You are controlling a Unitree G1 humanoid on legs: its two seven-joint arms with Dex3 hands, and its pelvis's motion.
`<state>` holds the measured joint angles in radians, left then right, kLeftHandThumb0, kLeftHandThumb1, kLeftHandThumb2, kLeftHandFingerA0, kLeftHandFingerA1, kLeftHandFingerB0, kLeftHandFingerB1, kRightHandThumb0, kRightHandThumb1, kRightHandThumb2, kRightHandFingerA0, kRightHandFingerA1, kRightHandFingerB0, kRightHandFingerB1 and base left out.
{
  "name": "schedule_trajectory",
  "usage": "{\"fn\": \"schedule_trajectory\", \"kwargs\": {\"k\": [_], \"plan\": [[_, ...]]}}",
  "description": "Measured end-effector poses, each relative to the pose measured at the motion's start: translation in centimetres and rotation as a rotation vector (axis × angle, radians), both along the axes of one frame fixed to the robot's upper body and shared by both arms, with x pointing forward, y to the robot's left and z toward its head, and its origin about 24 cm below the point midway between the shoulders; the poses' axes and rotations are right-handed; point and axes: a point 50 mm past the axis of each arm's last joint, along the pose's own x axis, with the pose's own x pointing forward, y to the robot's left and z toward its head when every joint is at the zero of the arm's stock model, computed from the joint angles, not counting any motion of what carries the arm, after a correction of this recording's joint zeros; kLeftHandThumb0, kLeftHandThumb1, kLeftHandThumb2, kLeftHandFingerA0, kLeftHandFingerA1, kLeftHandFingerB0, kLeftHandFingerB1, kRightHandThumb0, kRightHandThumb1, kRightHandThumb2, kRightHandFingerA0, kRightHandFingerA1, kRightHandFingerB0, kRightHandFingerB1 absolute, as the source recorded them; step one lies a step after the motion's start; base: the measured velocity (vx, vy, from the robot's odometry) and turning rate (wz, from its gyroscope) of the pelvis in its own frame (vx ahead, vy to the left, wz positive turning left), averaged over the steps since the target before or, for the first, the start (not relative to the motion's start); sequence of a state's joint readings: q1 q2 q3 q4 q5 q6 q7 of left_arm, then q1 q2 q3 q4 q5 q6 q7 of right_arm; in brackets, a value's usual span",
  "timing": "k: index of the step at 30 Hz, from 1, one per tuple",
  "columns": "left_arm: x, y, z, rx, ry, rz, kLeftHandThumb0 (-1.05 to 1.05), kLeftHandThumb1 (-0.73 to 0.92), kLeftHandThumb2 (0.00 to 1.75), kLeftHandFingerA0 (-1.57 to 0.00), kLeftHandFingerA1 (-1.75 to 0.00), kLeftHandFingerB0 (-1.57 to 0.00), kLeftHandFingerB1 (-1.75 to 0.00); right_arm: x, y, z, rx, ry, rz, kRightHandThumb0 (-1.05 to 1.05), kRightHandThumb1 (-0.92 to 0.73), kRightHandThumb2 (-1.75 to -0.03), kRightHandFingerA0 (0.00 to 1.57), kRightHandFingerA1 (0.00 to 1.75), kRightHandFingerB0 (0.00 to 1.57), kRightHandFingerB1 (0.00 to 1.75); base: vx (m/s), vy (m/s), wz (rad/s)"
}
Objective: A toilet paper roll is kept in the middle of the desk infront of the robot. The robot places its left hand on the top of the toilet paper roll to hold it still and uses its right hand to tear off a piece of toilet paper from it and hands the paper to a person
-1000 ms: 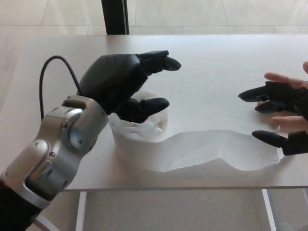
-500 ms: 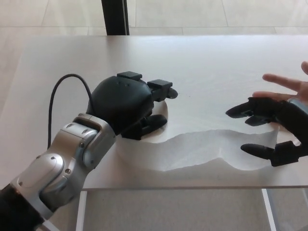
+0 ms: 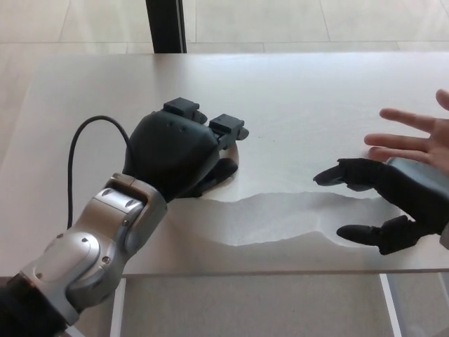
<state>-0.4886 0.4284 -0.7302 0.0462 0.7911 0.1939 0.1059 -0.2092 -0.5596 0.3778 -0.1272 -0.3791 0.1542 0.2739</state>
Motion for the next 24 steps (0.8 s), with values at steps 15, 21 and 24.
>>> {"fn": "schedule_trajectory", "kwargs": {"k": [15,21,24], "plan": [[0.0,-0.2,0.0,-0.025,-0.055,0.007,-0.48,0.78,0.61,-0.46,-0.62,-0.51,-0.51,-0.3,0.7,-2.2,-0.232,-0.024,-0.032,-0.38,-0.61,-0.58,0.89,1.7,0.9,0.55,0.0,0.0,0.0],[0.0,-0.2,-0.3,-0.039,-0.069,0.015,-0.49,0.81,0.62,-0.43,-0.64,-0.49,-0.51,-0.3,0.2,-2.9,-0.28,-0.089,-0.084,-0.42,-0.48,-0.9,1.2,1.39,0.79,0.87,0.0,0.0,0.0],[-0.1,-0.2,-0.3,-0.046,-0.077,0.016,-0.47,0.82,0.63,-0.46,-0.61,-0.5,-0.5,-0.4,0.2,-3.2,-0.28,-0.119,-0.103,-0.26,-0.74,-0.78,0.85,1.75,0.61,1.54,0.0,0.0,0.0]]}}
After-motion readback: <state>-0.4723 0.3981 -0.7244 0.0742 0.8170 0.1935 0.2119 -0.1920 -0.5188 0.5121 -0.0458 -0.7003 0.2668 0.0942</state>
